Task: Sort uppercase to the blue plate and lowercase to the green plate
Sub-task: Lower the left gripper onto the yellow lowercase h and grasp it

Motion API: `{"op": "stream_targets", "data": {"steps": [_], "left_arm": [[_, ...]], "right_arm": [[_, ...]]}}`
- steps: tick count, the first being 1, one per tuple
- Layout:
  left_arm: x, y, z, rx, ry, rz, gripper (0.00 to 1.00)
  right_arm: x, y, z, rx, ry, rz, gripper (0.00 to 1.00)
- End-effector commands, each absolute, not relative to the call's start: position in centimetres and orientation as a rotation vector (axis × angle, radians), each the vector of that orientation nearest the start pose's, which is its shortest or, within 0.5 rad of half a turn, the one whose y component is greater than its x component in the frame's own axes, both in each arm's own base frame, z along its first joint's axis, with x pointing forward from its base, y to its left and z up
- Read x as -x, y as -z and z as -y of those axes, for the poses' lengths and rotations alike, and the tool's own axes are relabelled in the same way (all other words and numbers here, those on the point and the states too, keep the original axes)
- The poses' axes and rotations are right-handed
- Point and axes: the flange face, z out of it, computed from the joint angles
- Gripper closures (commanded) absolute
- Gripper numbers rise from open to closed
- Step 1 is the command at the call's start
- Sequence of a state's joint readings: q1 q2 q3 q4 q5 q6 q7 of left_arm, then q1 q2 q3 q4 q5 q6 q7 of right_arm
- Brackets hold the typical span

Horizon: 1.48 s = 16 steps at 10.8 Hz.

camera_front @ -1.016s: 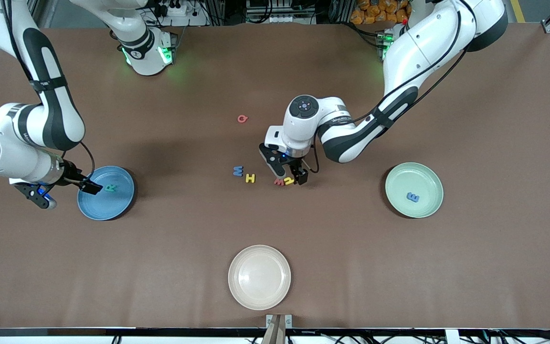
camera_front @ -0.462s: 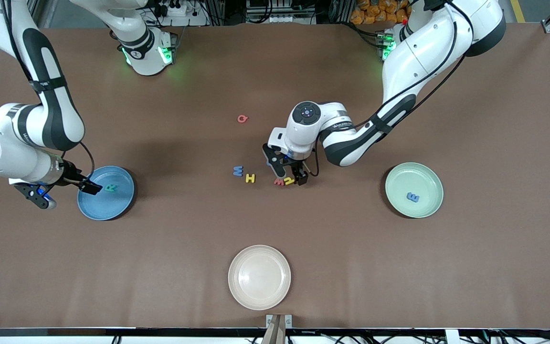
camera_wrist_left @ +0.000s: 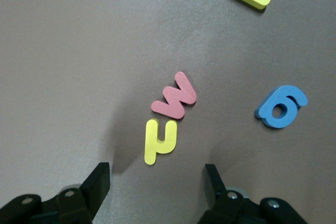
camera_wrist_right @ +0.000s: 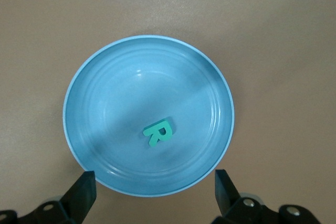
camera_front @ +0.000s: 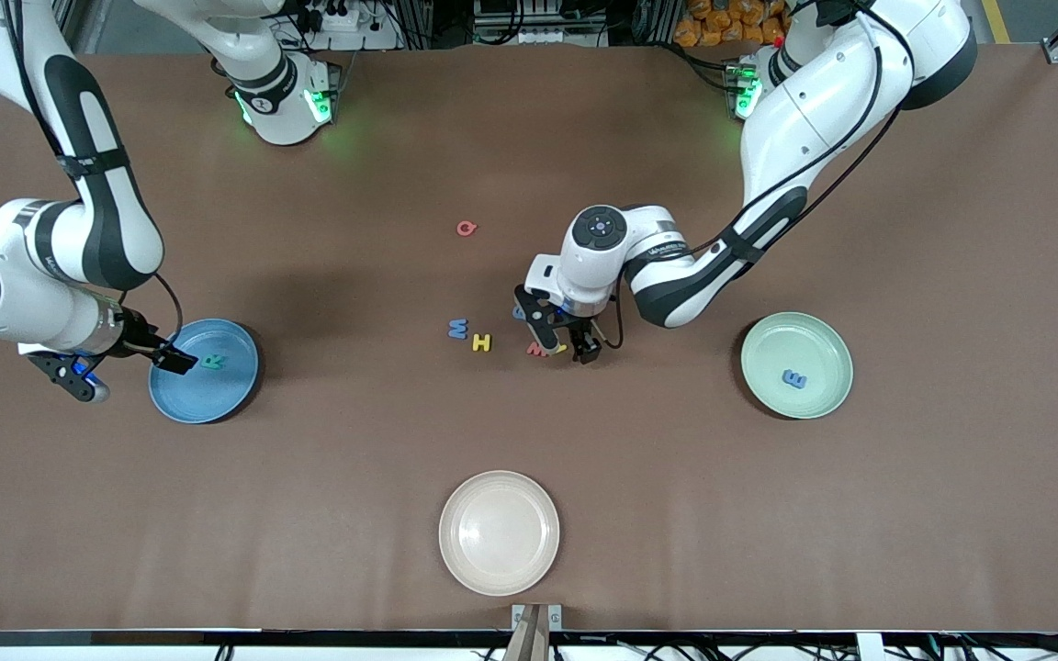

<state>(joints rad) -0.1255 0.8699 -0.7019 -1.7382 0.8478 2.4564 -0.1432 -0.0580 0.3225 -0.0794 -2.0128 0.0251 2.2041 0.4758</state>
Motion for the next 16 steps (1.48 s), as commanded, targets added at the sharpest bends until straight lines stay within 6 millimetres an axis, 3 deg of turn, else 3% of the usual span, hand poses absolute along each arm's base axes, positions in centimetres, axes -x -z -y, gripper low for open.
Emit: {"op": "stream_targets", "data": {"steps": [1,5,11,16], "left_arm": [[-48.7,-17.8,46.1,2.670,0.270,-1.695,0.21],[-48.5,-17.2,46.8,2.694,0.261,-1.683,0.28],[-50.1,-18.0,47.1,2.732,0.295,-1.649,0.29],[-49.7,-17.9,48.6,2.775,0.292,-1.628,0.29]], "right_arm": [[-58.4,-28.2,8.0,3.010,-0.202,-0.957,0.00],[-58.4,-27.9,8.0,3.010,-0.209,-0.957,0.00],[-58.4,-27.8,7.9,3.011,-0.211,-0.955,0.00],[-58.5,-27.8,7.9,3.011,-0.209,-0.955,0.00]]}}
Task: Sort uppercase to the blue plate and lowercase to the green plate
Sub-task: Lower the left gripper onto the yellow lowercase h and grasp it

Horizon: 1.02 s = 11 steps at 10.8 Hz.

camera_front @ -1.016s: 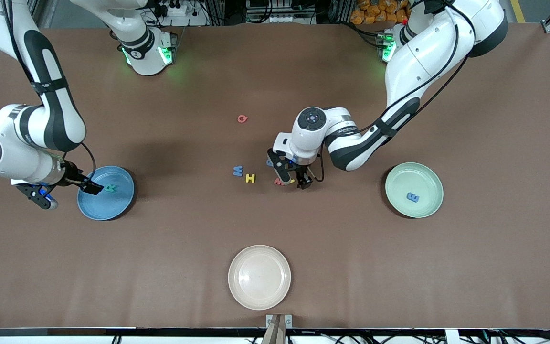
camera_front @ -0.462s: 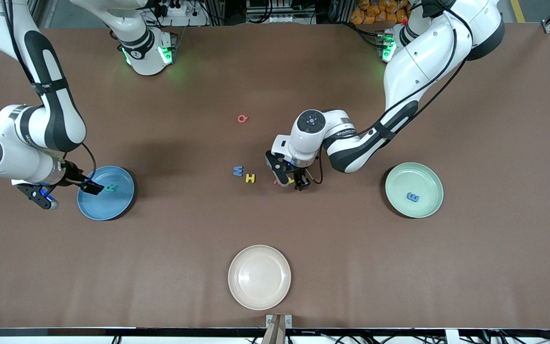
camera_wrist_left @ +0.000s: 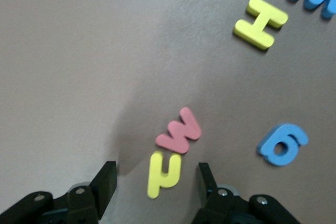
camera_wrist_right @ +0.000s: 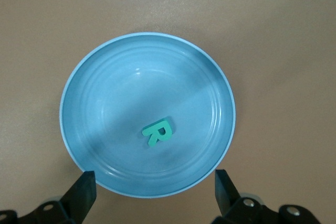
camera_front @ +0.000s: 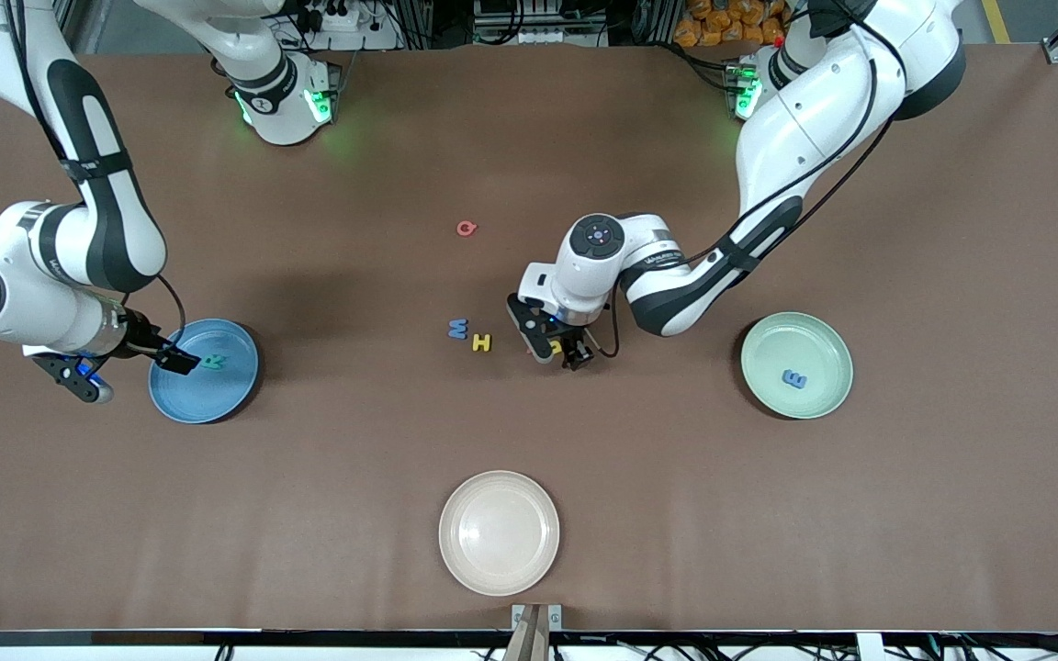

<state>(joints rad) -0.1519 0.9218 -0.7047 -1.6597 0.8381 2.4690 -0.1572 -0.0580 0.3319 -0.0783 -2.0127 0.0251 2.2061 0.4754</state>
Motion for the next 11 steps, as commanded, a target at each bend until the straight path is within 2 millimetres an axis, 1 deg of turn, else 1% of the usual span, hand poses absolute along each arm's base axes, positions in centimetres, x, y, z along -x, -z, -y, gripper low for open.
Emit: {"op": "stream_targets", "data": {"steps": [1,2,3,4,6,7,9,11], "left_arm": [[-49.67,-17.91,48.60,2.765,0.293,-1.641,0.29],[-49.72,-17.86,48.54,2.759,0.294,-1.647,0.31],[-50.19,-17.38,47.90,2.752,0.287,-1.635,0.32],[-50.36,-17.28,47.69,2.747,0.288,-1.633,0.35],[-50.33,-17.23,47.70,2.744,0.288,-1.634,0.36],[-50.33,-17.23,47.70,2.747,0.287,-1.631,0.39],[-50.26,-17.23,47.77,2.753,0.285,-1.625,0.47],[-50.11,-17.23,47.93,2.753,0.284,-1.629,0.65]], "right_arm": [[-58.50,-27.85,7.93,3.011,-0.209,-0.955,0.00],[-58.50,-27.85,7.93,3.011,-0.209,-0.955,0.00],[-58.56,-27.91,7.85,3.012,-0.206,-0.953,0.00],[-58.52,-27.85,7.76,3.015,-0.208,-0.949,0.00],[-58.50,-27.84,7.75,3.013,-0.211,-0.950,0.00],[-58.56,-27.90,7.66,3.014,-0.209,-0.948,0.00],[-58.56,-27.90,7.66,3.013,-0.208,-0.950,0.00],[-58.55,-27.98,7.66,3.013,-0.209,-0.950,0.00]]}}
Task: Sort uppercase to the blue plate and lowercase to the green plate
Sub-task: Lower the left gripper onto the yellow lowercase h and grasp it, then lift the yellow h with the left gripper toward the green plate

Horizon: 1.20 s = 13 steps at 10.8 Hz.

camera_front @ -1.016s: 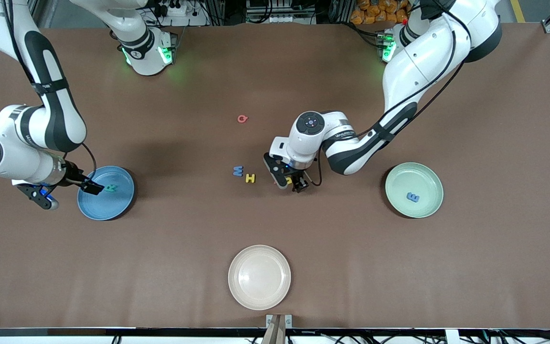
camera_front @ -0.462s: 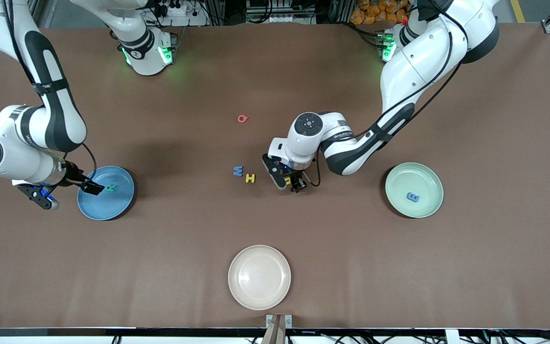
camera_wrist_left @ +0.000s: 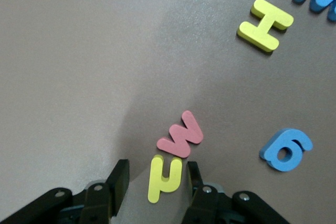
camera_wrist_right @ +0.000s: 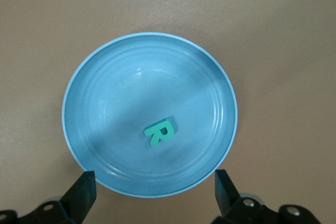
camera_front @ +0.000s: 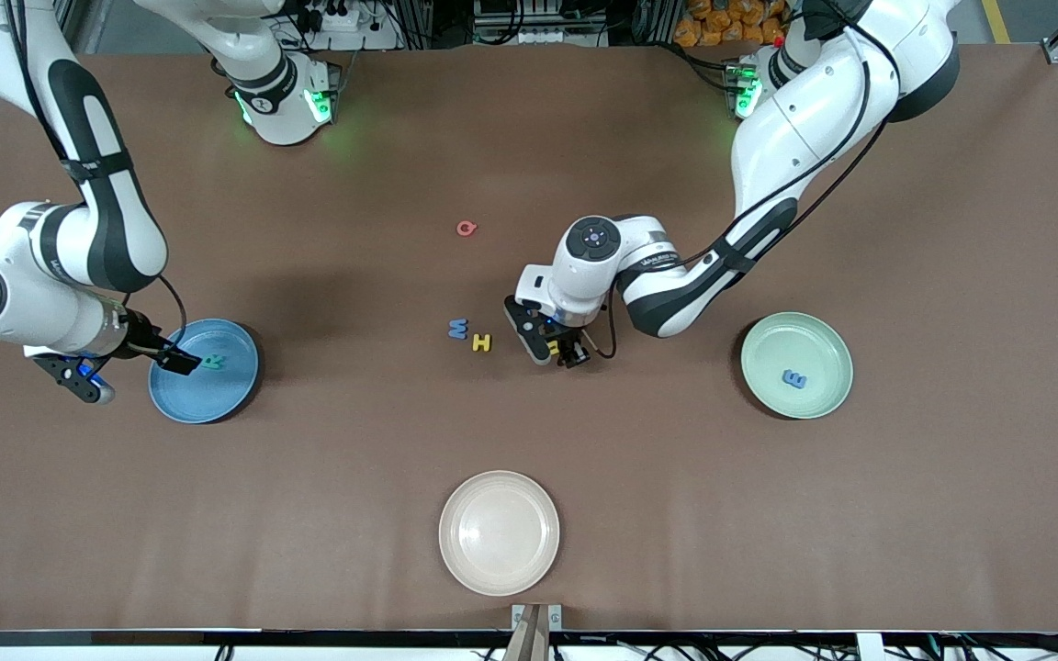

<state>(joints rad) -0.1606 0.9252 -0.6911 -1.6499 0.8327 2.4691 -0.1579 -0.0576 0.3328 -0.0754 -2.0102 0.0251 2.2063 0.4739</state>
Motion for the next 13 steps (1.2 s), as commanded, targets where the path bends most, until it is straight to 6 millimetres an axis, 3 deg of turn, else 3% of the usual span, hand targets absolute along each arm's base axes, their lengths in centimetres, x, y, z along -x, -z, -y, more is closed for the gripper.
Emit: {"op": "stream_targets", "data": {"steps": [1,5,10,13], "left_arm": [[-50.1,-17.2,47.9,2.759,0.281,-1.620,0.67],[-50.1,-17.2,47.9,2.765,0.280,-1.612,0.69],[-51.0,-17.9,47.2,2.784,0.285,-1.595,0.91],[-51.4,-18.6,46.8,2.820,0.265,-1.551,1.00]], "right_arm": [[-58.6,-28.0,7.7,3.012,-0.208,-0.953,0.00],[-58.6,-27.9,7.6,3.012,-0.208,-0.955,0.00],[-58.8,-27.5,6.3,3.004,-0.205,-0.959,0.00],[-59.4,-27.1,3.3,2.997,-0.178,-0.990,0.00]]}}
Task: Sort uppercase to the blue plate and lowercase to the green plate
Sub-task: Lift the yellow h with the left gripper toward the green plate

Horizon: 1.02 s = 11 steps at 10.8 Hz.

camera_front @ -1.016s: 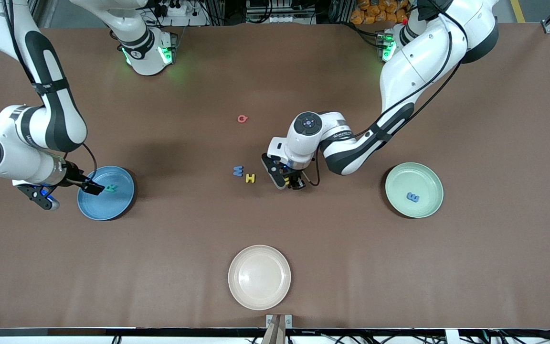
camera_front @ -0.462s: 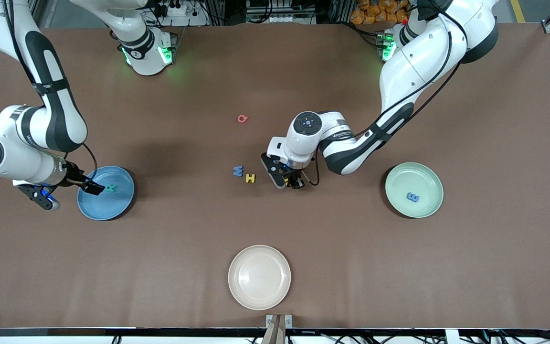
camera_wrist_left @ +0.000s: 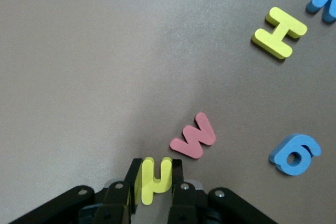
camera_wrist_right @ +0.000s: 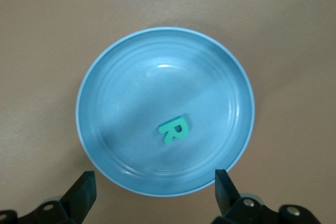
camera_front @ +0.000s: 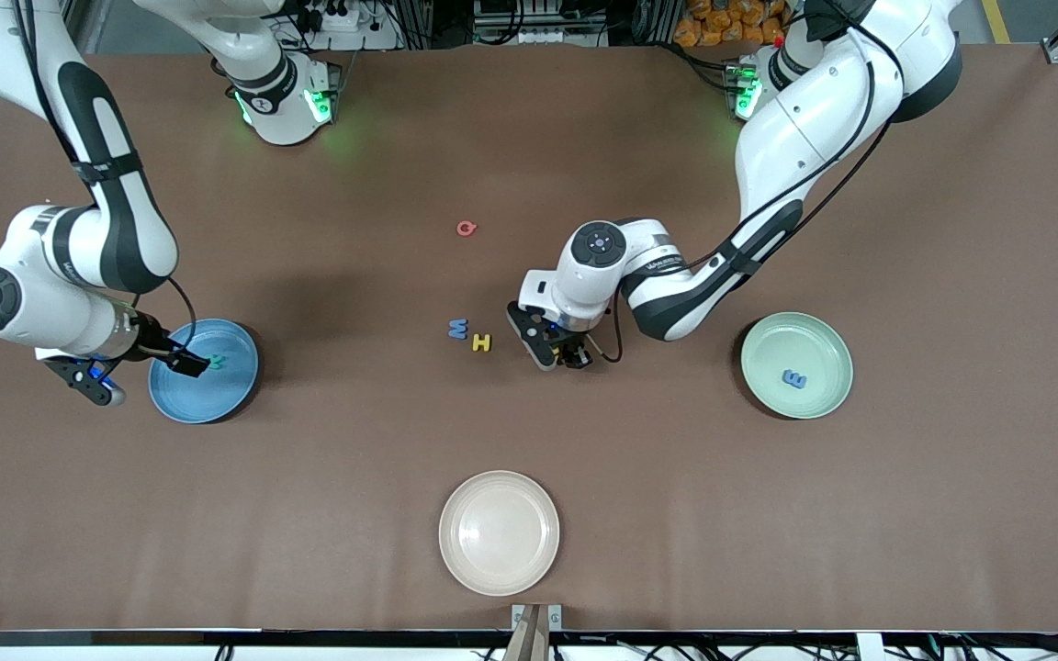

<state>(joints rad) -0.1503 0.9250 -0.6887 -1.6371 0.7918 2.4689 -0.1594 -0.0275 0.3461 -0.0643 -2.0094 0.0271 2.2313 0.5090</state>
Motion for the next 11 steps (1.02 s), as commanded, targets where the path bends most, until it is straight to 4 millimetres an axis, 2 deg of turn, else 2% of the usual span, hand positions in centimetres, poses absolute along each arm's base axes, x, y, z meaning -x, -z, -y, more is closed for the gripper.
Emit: {"op": "stream_targets", "data": {"steps": [1,2,4,5,7,8,9,11], "left_arm": [[-51.8,-19.3,46.3,2.835,0.228,-1.511,1.00],[-52.4,-20.0,45.2,2.853,0.169,-1.450,1.00],[-53.7,-22.8,43.0,2.878,0.065,-1.317,1.00],[-54.8,-24.4,41.2,2.878,0.032,-1.243,1.00],[-57.3,-27.5,37.0,2.880,0.007,-1.109,1.00],[-58.4,-29.1,34.8,2.867,0.013,-1.047,1.00],[-60.1,-29.7,31.2,2.861,-0.007,-0.960,1.00],[-62.4,-31.0,25.3,2.879,-0.021,-0.822,1.00]], "right_arm": [[-59.6,-27.0,1.7,2.999,-0.170,-0.991,0.00],[-59.8,-26.9,0.1,3.004,-0.169,-0.987,0.00],[-60.1,-27.1,-3.5,3.018,-0.153,-0.953,0.00],[-60.3,-27.1,-5.3,3.026,-0.149,-0.923,0.00],[-60.1,-27.4,-9.4,3.010,-0.153,-0.865,0.00],[-59.8,-27.5,-12.0,3.007,-0.154,-0.817,0.00],[-59.1,-27.5,-14.9,3.015,-0.159,-0.772,0.00],[-58.0,-27.3,-19.5,3.030,-0.133,-0.707,0.00]]}}
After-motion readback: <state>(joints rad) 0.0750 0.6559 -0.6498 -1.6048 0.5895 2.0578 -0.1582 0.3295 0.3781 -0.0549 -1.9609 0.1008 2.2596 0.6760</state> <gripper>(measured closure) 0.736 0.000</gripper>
